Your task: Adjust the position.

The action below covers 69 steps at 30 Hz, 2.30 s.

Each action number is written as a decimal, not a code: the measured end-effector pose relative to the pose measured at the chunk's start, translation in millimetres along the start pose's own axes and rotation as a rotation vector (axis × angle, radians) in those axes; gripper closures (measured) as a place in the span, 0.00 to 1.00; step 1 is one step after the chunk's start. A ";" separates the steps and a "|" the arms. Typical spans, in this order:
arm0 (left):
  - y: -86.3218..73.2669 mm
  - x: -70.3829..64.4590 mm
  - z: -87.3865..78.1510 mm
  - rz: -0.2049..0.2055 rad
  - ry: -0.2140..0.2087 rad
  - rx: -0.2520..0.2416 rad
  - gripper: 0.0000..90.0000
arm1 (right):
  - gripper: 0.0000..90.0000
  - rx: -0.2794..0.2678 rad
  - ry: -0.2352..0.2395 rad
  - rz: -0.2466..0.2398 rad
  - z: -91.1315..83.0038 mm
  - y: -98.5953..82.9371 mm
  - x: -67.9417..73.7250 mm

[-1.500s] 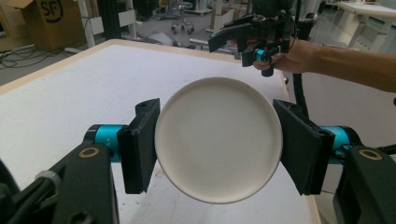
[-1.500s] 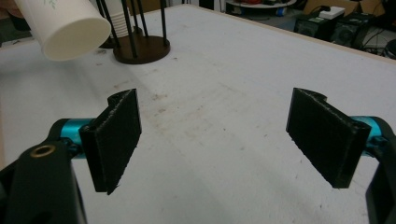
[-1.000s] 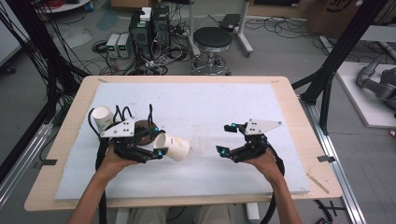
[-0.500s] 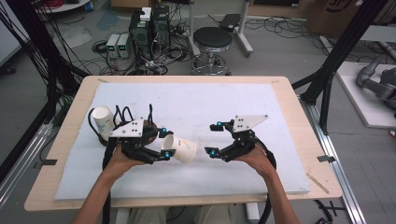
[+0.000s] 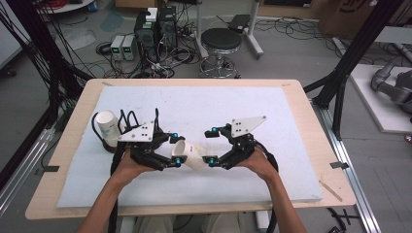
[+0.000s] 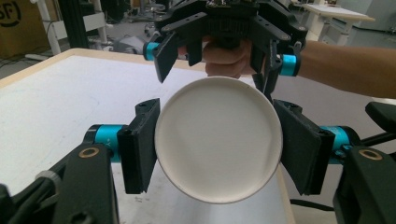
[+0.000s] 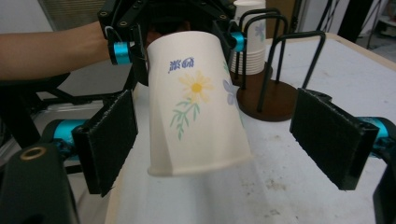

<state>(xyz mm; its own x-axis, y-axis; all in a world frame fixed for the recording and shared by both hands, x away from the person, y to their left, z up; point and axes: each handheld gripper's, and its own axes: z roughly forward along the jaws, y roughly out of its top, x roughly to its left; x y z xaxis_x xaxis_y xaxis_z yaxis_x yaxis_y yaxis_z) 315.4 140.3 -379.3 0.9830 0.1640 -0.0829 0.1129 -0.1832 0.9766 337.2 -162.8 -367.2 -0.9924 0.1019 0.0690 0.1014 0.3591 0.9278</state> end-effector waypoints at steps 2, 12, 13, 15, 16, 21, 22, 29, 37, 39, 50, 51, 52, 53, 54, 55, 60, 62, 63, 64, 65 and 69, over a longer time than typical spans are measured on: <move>1.5 -0.7 2.5 0.002 -0.007 -0.001 0.39 | 0.17 0.002 0.018 -0.008 6.1 2.3 1.2; 7.9 -2.0 6.9 0.016 -0.022 0.003 0.39 | 0.17 0.026 0.047 -0.013 18.3 3.7 3.2; 8.5 -2.2 7.0 0.016 -0.024 0.000 0.39 | 0.17 0.030 0.049 -0.016 19.9 3.6 3.5; 10.4 -2.6 6.9 0.021 -0.026 -0.001 0.39 | 0.17 0.040 0.055 -0.013 22.8 3.4 4.3; 11.6 -2.9 7.0 0.022 -0.027 -0.001 0.39 | 0.17 0.046 0.055 -0.013 24.7 3.1 4.8; 16.3 -4.5 6.2 0.031 -0.031 -0.009 0.39 | 0.17 0.063 0.070 -0.019 33.5 2.0 6.0; 16.8 -4.5 5.5 0.033 -0.033 -0.009 0.39 | 0.17 0.064 0.069 -0.020 35.1 1.7 6.2; 17.6 -4.8 2.6 0.032 -0.036 -0.020 0.39 | 0.17 0.071 0.064 -0.017 35.0 1.2 5.5; 17.3 -4.3 0.6 0.032 -0.035 -0.019 0.39 | 0.31 0.090 0.067 -0.055 33.6 2.5 7.8; 17.1 -4.1 0.4 0.030 -0.037 -0.020 0.39 | 0.32 0.086 0.064 -0.061 32.8 2.8 8.0; 7.8 -4.6 -0.1 0.053 0.049 -0.034 0.11 | 0.32 0.100 0.058 -0.058 30.9 2.8 8.9; 7.4 -4.6 -1.3 0.057 0.052 -0.027 0.11 | 0.32 0.099 0.053 -0.056 30.5 2.7 8.7; 7.0 -5.1 -2.5 0.058 0.047 -0.023 0.12 | 0.32 0.100 0.051 -0.052 30.0 2.8 8.6; 7.0 -5.3 -3.3 0.058 0.042 -0.021 0.12 | 0.32 0.095 0.051 -0.052 29.4 2.8 8.0; 7.1 -5.4 -4.4 0.060 0.036 -0.015 0.12 | 0.32 0.097 0.042 -0.050 28.4 2.9 7.7; 7.2 -5.6 -5.3 0.053 0.035 -0.008 0.12 | 0.32 0.097 0.042 -0.050 28.4 2.9 7.7; 8.6 -6.2 -8.7 0.039 0.050 0.069 0.12 | 0.32 0.127 0.034 -0.019 25.9 2.6 6.6; 10.7 -6.2 -10.0 0.044 0.053 0.123 0.12 | 0.32 0.151 0.025 -0.015 24.6 3.5 7.2; 11.9 -6.4 -10.3 0.046 0.055 0.150 0.12 | 0.32 0.175 0.017 -0.014 23.4 4.7 7.7; 13.7 -5.9 -10.6 0.051 0.054 0.188 0.13 | 0.32 0.196 0.011 -0.013 22.5 6.1 8.1; 14.5 -6.2 -10.5 0.045 0.054 0.209 0.13 | 0.32 0.250 -0.005 -0.016 21.0 9.7 8.8; 19.9 -5.3 -8.8 0.068 0.051 0.354 0.13 | 0.32 0.348 -0.030 -0.010 19.6 16.7 9.4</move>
<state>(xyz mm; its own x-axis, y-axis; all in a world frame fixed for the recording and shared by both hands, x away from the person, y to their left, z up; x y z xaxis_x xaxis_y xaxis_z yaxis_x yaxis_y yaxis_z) 311.3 144.3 -357.7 0.9824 0.1866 -0.0013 0.0995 -0.5181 0.8495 331.0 -137.6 -358.3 -0.9915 0.1221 0.0454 0.1148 0.6547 0.7471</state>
